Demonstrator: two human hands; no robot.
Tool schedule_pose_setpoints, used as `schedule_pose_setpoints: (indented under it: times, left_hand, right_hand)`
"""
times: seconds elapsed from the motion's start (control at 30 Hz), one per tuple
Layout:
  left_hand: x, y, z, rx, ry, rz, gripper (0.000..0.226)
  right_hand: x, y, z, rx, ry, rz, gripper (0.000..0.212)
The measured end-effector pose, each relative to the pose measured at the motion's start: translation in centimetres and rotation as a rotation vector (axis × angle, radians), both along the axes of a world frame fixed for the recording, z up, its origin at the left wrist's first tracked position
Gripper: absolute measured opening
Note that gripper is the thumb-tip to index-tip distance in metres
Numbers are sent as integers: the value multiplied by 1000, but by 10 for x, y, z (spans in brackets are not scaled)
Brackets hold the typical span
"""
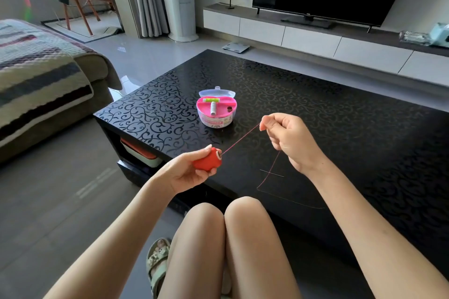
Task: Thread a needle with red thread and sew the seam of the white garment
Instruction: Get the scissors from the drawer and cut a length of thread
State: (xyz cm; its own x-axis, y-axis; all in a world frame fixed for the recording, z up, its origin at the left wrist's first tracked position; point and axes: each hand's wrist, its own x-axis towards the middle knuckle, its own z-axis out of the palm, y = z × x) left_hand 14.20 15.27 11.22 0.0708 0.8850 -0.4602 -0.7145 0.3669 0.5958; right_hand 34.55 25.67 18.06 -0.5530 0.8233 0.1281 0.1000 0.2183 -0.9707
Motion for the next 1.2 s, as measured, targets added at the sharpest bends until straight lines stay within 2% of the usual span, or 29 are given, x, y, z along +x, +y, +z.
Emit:
schedule_pose_setpoints:
  times: [0.03,0.17,0.33,0.43,0.47,0.53,0.6,0.63,0.67,0.7,0.77,0.8,0.87,0.97,1.07,1.2]
  left_hand:
    - [-6,-1,-2,-3,-28,59,42]
    - [-42,-6,-8,39,-265,257,73]
    - [-64,-15,7,67,-159,327,75]
    - [-69,-22,15,69,-44,376,85]
    - [-67,-23,20,63,17,365,79]
    - [-59,-27,28,40,190,344,39]
    - [-49,-33,30,16,376,304,9]
    - [-45,-34,29,27,457,287,8]
    - [-44,-38,26,38,527,281,10]
    - [-43,-41,23,44,589,275,15]
    - [-43,-46,19,9,699,271,25]
    - [-44,-48,18,-13,746,276,25]
    - [-49,-49,13,-52,829,291,26]
    - [-66,-52,-3,-103,872,343,35]
    - [-89,-52,-21,-124,858,364,36]
    - [-111,-44,-43,-117,886,322,28]
  right_hand:
    - [2,1,1,-3,14,-9,30]
    - [14,7,-9,48,-51,-72,31]
    - [27,10,-28,24,-153,-185,32]
    - [39,2,-37,-1,-287,-135,31]
    - [42,-1,-40,12,-396,-88,30]
    - [45,-8,-53,101,-682,-11,31]
    - [41,-15,-70,360,-985,-78,27]
    - [37,-19,-79,556,-1034,-187,24]
    - [31,-26,-87,735,-969,-280,24]
    - [24,-36,-93,871,-814,-333,26]
    - [6,-67,-102,947,-450,-285,24]
    - [-5,-83,-109,904,-343,-175,24]
    - [-29,-102,-132,730,-287,95,25]
    - [-72,-112,-183,356,-520,407,27]
    - [-122,-110,-237,150,-750,527,33]
    - [-177,-101,-304,28,-927,538,34]
